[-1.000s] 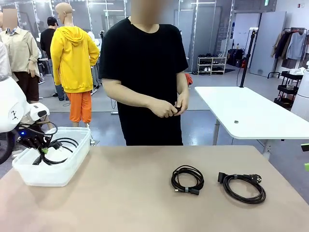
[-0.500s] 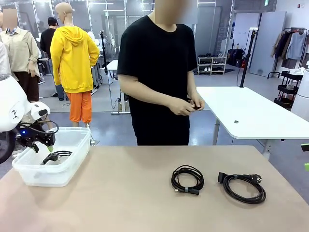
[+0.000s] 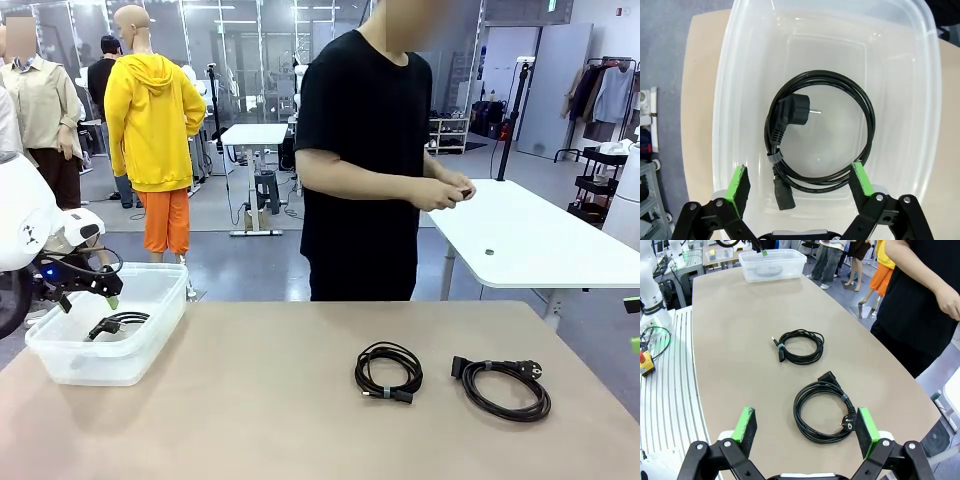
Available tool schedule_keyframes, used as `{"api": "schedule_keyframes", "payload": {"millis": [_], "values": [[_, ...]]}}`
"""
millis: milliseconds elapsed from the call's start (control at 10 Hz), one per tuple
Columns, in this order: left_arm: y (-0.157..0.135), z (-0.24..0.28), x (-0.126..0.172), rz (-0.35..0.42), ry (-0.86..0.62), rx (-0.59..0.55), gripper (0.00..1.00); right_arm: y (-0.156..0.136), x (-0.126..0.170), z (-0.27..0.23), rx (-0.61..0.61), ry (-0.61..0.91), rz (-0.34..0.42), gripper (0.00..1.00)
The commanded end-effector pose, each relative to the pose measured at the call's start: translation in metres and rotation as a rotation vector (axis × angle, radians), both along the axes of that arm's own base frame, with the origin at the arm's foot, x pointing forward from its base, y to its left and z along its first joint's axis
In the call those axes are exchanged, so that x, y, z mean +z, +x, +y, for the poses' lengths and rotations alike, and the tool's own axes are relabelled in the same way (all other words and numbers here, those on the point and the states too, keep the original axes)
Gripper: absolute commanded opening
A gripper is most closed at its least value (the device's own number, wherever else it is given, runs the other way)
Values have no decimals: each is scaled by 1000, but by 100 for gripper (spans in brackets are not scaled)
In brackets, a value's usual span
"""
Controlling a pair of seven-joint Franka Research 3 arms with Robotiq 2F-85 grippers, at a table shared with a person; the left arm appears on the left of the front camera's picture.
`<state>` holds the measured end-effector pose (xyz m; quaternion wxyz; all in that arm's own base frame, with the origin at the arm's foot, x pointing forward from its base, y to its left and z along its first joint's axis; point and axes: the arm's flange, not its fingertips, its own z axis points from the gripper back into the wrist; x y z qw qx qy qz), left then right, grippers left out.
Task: Organize and store the cables.
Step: Place the Power Cable into the Organizing box.
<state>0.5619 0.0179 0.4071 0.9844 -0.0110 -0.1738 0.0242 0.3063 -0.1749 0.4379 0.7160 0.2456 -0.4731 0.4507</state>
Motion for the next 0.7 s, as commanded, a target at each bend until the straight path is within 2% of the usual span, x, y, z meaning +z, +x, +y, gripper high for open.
{"api": "schedule_keyframes", "payload": {"millis": [0, 600], "values": [[3, 1, -4, 6, 9, -5, 100, 2, 0, -1, 6, 5, -25, 100], [3, 1, -4, 6, 9, -5, 100, 2, 0, -1, 6, 5, -25, 100]]}}
